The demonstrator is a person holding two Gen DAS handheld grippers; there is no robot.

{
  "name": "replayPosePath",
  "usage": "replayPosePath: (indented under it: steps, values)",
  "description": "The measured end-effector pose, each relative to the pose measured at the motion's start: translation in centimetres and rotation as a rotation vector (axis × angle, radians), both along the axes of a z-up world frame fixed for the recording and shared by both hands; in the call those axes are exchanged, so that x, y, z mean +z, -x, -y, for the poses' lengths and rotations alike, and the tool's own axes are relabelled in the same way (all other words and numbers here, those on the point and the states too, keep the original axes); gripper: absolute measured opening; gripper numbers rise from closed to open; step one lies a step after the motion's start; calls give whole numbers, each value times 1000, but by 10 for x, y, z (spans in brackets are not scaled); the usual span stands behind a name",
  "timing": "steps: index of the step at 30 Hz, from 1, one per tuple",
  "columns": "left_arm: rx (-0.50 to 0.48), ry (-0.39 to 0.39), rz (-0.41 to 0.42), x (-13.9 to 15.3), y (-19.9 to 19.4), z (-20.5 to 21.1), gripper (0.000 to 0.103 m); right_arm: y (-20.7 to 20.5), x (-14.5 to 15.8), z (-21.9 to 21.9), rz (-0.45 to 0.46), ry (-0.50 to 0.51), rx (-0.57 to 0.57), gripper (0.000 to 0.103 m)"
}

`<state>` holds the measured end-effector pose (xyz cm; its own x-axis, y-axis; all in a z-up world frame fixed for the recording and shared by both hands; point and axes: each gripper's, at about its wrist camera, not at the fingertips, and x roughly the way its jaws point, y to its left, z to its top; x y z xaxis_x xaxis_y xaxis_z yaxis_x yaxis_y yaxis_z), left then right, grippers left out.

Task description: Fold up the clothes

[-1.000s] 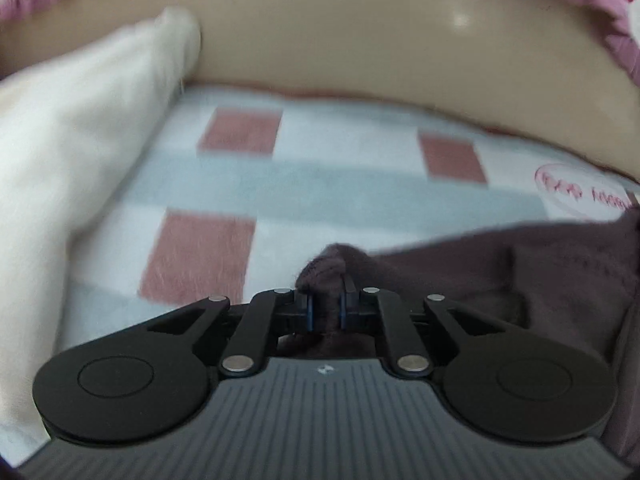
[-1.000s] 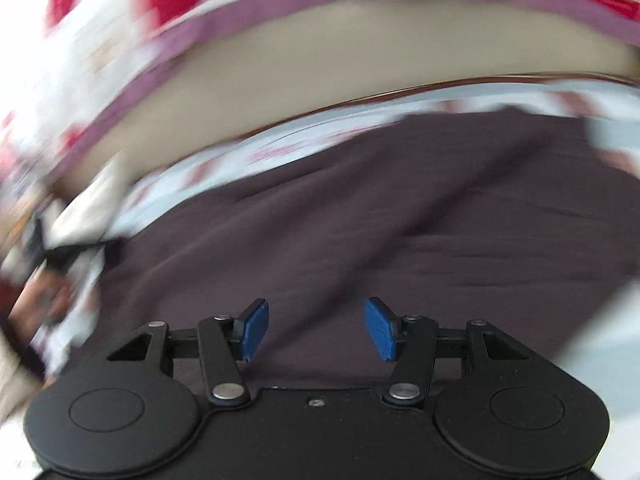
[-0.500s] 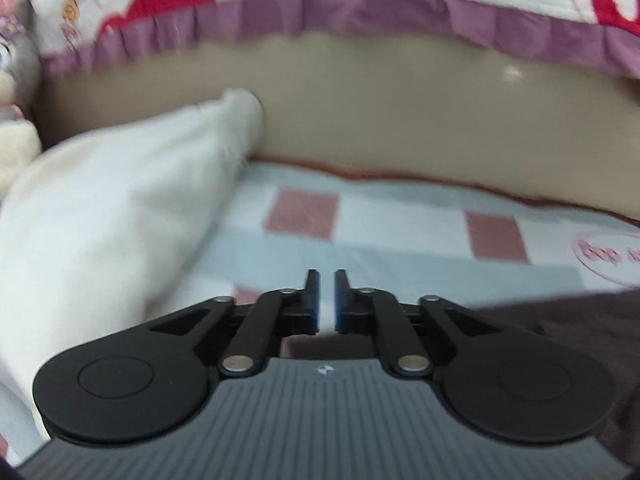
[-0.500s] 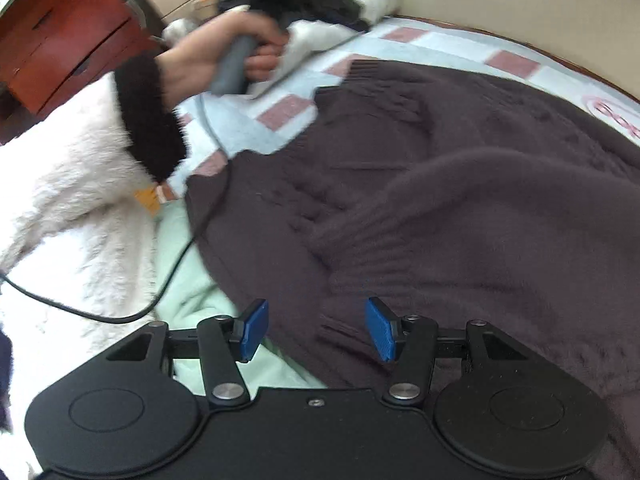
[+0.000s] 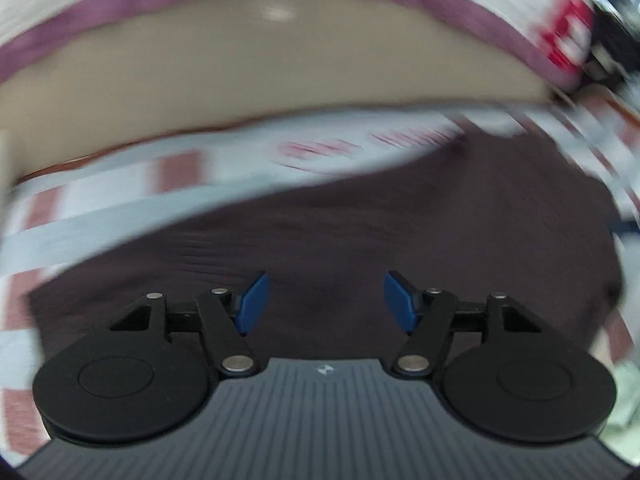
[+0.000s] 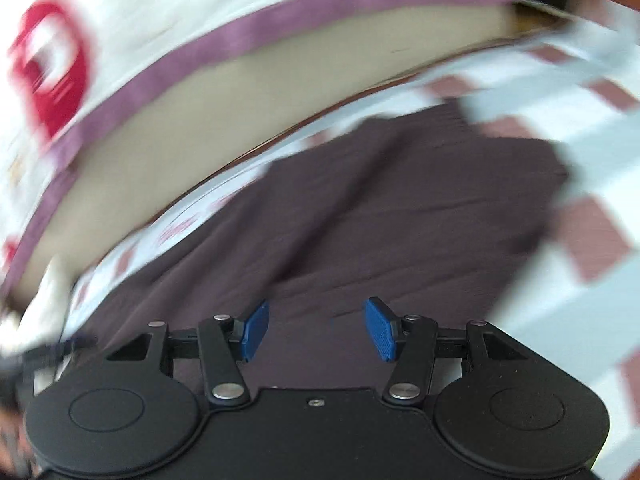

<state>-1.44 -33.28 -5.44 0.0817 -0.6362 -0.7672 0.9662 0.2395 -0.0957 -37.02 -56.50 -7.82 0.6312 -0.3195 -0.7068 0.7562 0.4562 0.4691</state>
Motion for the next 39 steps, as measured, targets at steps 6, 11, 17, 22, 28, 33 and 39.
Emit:
replayPosePath:
  steps: [6, 11, 17, 22, 28, 33, 39]
  values:
    - [-130, -33, -70, -3, 79, 42, 51, 52, -29, 34, 65, -73, -163, 60]
    - [-94, -79, -146, -19, 97, 64, 51, 63, -49, 48, 85, -109, -236, 60]
    - [-70, -87, -221, -32, 96, 57, 51, 45, -61, 72, 145, -91, -307, 71]
    - [-44, -106, -268, -32, 87, 50, 51, 23, -70, 89, 220, -66, -293, 23]
    - [-27, -97, -346, -37, 72, 51, 51, -28, -10, 45, 148, 236, -55, 20]
    - [43, -64, -263, -31, 64, 45, 51, -85, 13, -44, -46, 474, 422, 19]
    - [75, -29, -260, -24, 46, 39, 54, -108, -25, -94, -250, 503, 615, 20]
